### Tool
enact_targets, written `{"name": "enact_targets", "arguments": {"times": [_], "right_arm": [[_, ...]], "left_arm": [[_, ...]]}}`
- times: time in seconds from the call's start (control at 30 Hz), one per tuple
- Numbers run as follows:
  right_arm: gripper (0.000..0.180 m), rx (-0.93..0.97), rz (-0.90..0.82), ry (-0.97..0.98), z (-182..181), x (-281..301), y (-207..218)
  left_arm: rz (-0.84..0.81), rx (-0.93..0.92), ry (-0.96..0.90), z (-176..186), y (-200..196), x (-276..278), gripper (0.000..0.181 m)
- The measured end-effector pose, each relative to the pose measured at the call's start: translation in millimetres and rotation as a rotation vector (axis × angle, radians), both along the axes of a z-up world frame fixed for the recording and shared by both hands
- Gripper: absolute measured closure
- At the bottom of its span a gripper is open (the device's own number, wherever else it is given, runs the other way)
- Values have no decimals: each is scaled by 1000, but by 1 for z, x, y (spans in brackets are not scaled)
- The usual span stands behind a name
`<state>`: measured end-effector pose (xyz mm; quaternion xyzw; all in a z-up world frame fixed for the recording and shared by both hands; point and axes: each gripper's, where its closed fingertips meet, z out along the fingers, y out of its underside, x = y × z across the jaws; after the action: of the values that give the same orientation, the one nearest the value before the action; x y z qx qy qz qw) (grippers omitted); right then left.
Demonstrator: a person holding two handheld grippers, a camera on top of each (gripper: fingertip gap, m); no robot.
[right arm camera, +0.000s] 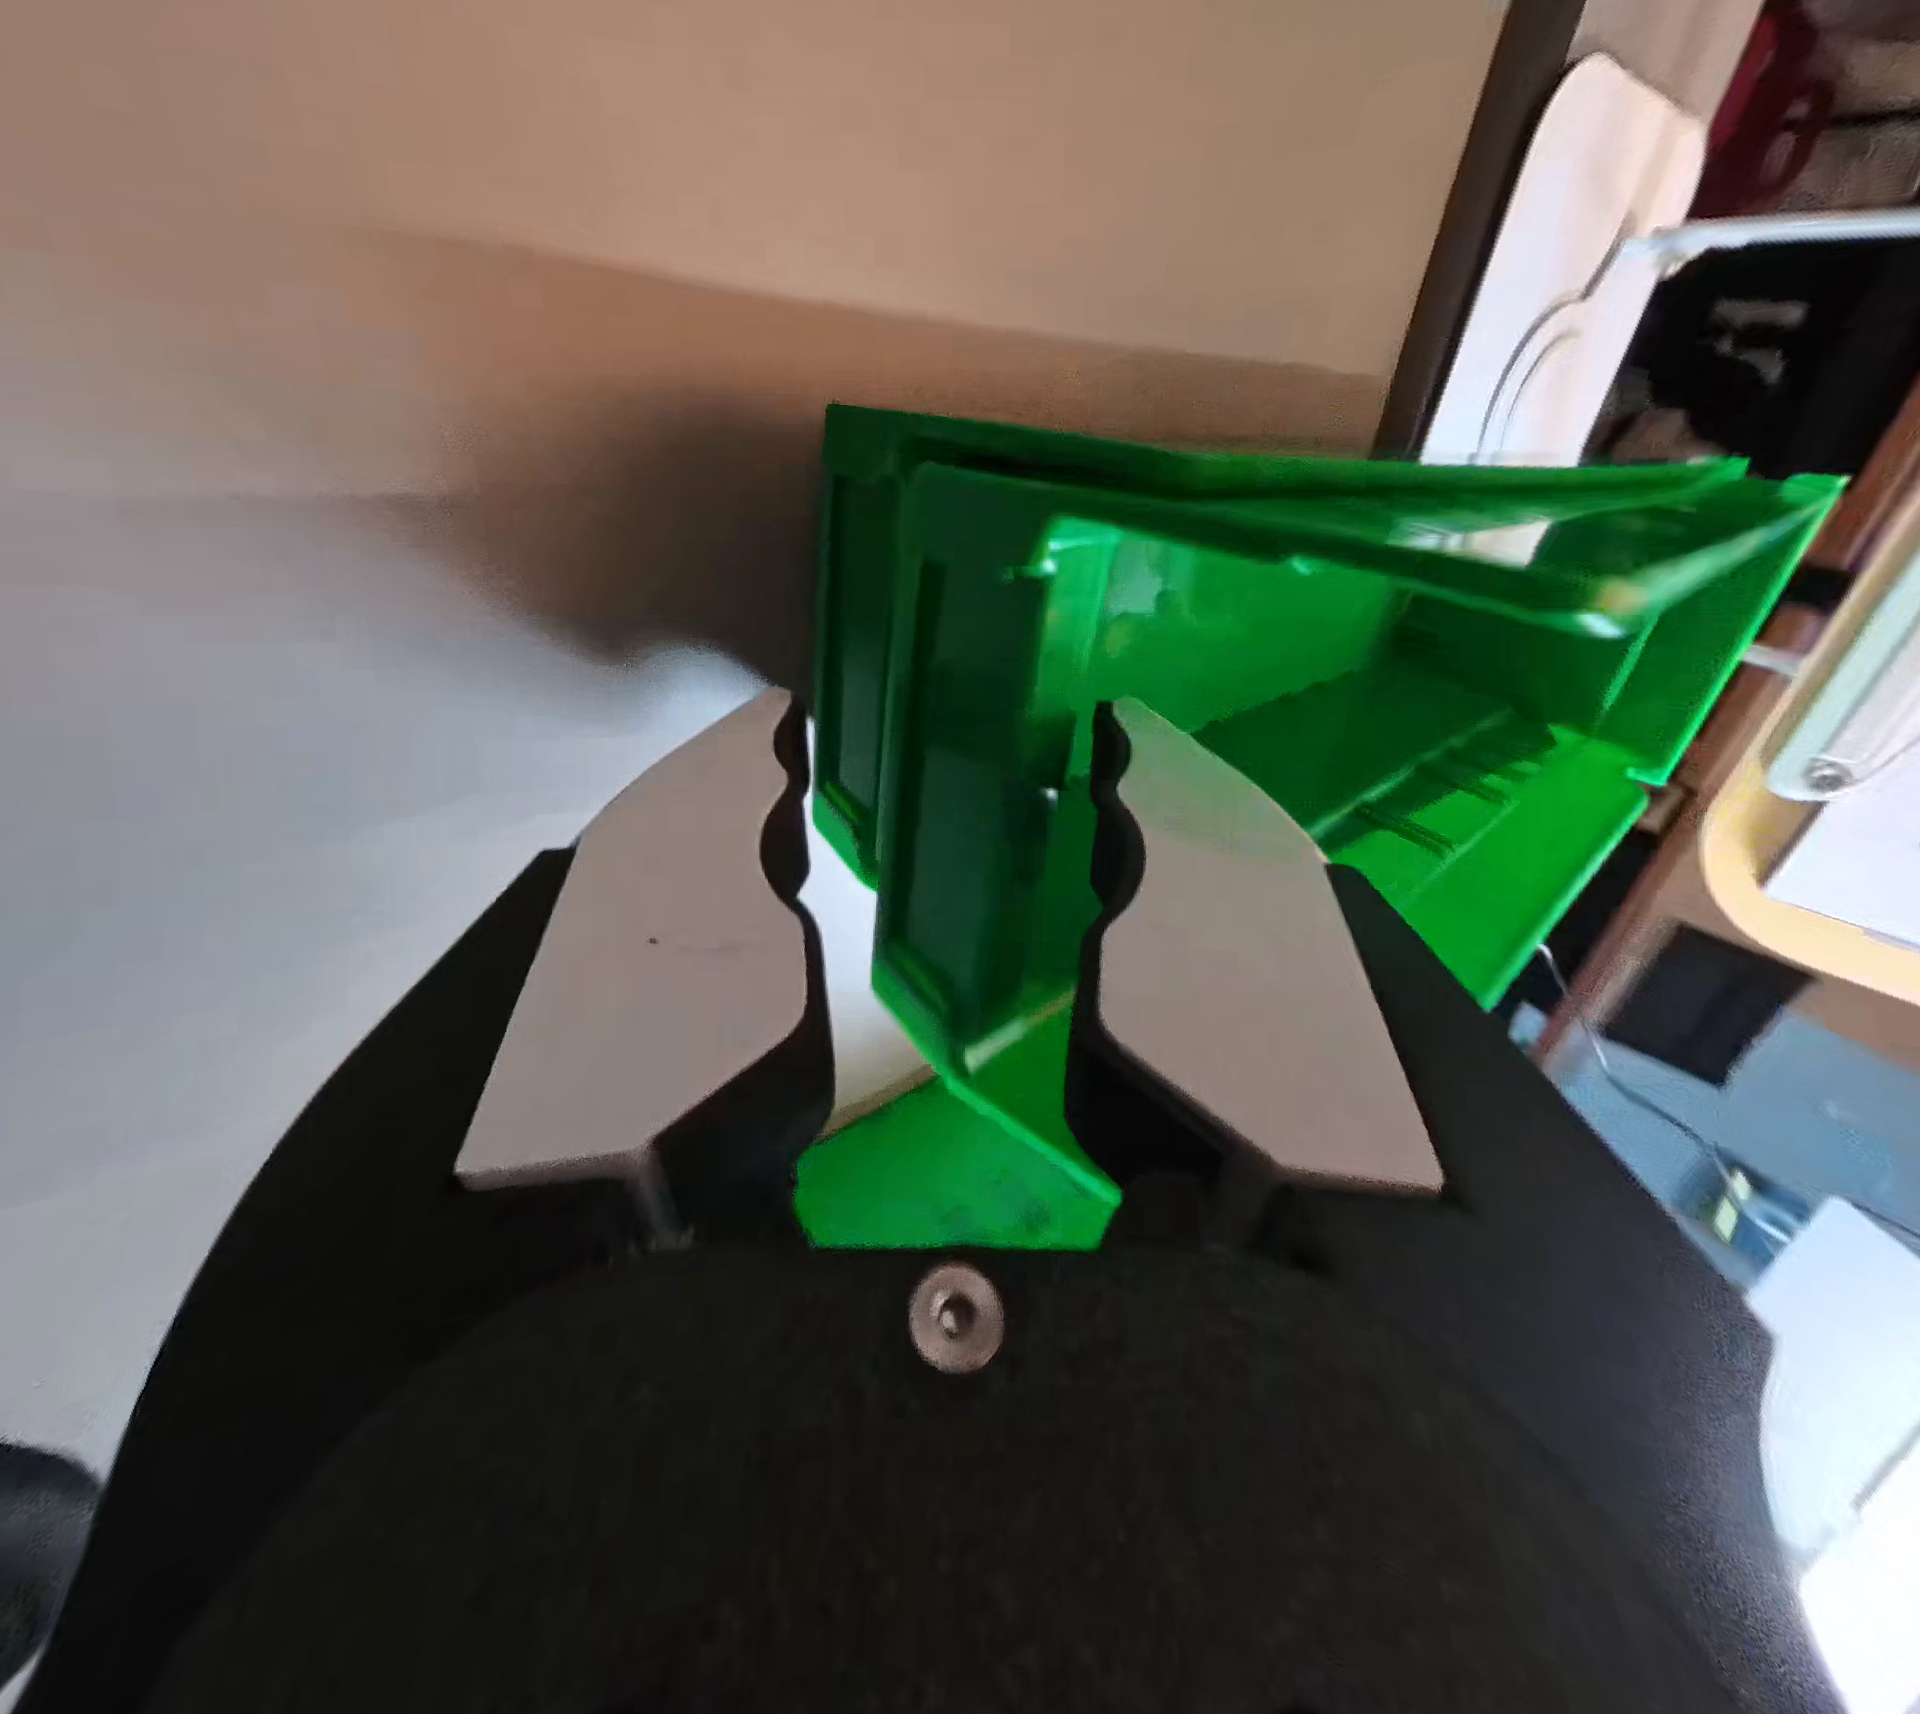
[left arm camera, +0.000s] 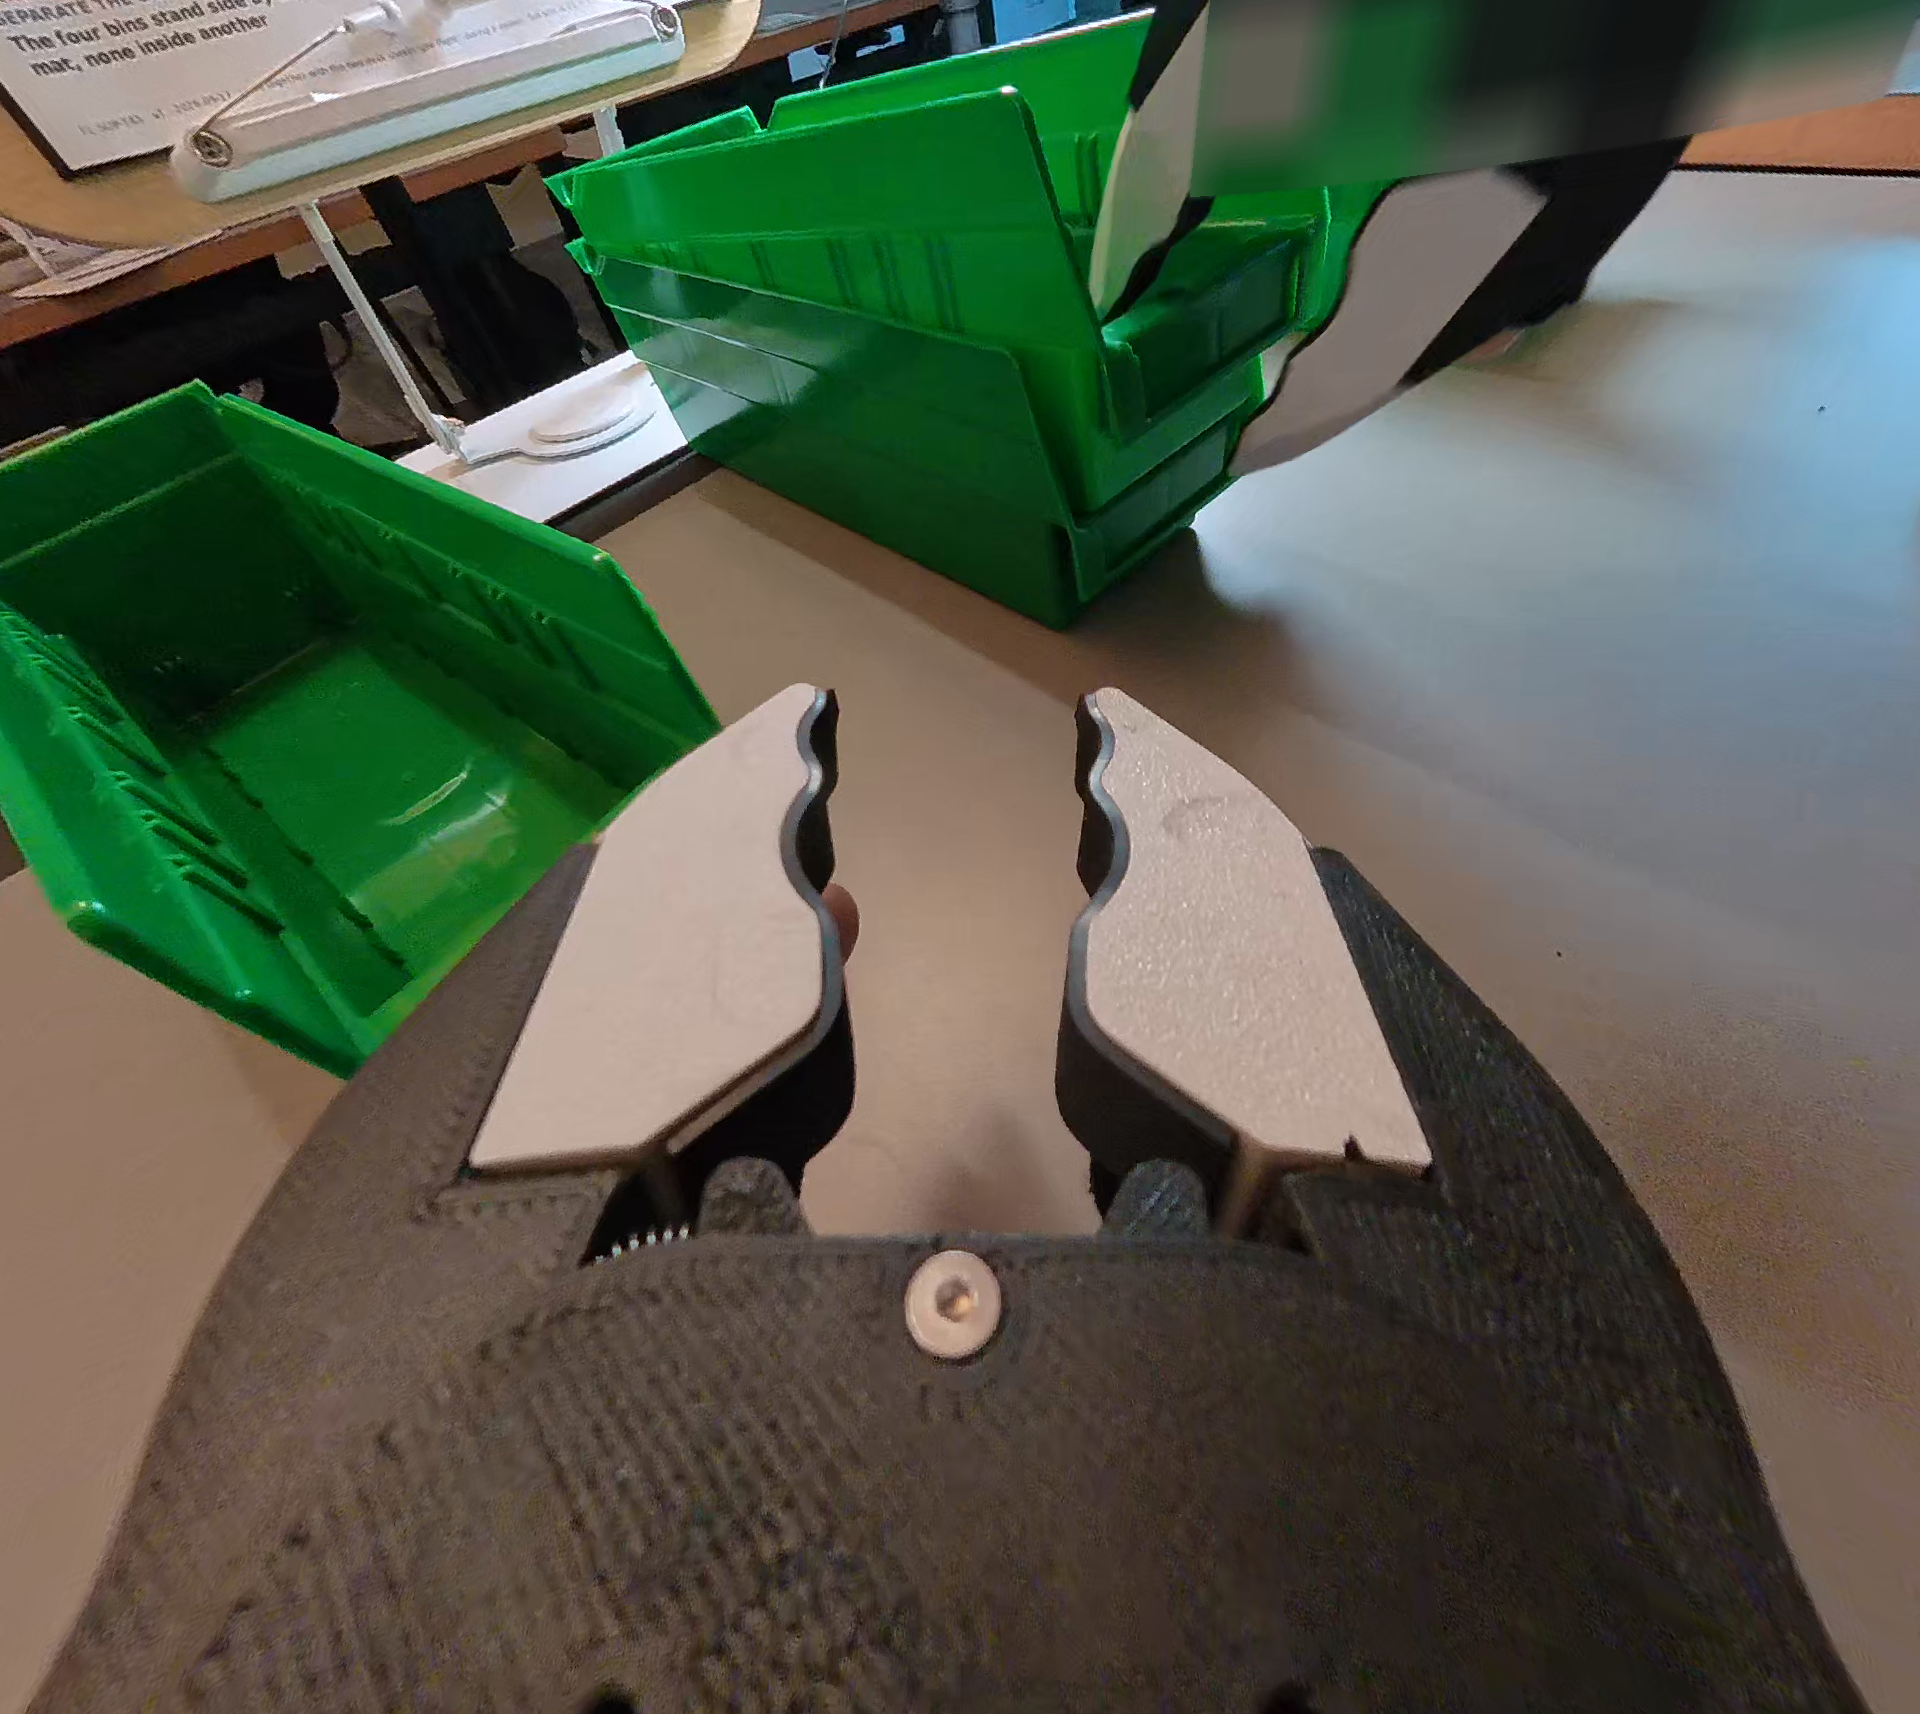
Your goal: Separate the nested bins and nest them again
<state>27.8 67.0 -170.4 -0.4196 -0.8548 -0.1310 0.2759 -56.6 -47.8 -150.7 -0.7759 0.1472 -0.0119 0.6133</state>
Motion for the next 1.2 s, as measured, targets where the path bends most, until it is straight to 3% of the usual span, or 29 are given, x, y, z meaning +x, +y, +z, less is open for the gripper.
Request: {"name": "enact_targets", "arguments": {"times": [0.07,0.2,0.6,0.87,1.2], "right_arm": [[137,92,-28,-37,-11,-3,16],[148,-33,-58,-17,-13,-5,9],[147,-129,101,-28,22,-5,-43],[146,-230,137,-36,46,-20,-72],[146,-209,107,-40,47,-27,-76]], "left_arm": [[1,-1,0,0,-1,0,137],[-5,2,-6,2,-1,0,137],[-42,-41,13,-12,-1,14,138],[-99,-20,-77,-1,7,34,137],[-64,-141,-84,-30,12,35,155]]}}
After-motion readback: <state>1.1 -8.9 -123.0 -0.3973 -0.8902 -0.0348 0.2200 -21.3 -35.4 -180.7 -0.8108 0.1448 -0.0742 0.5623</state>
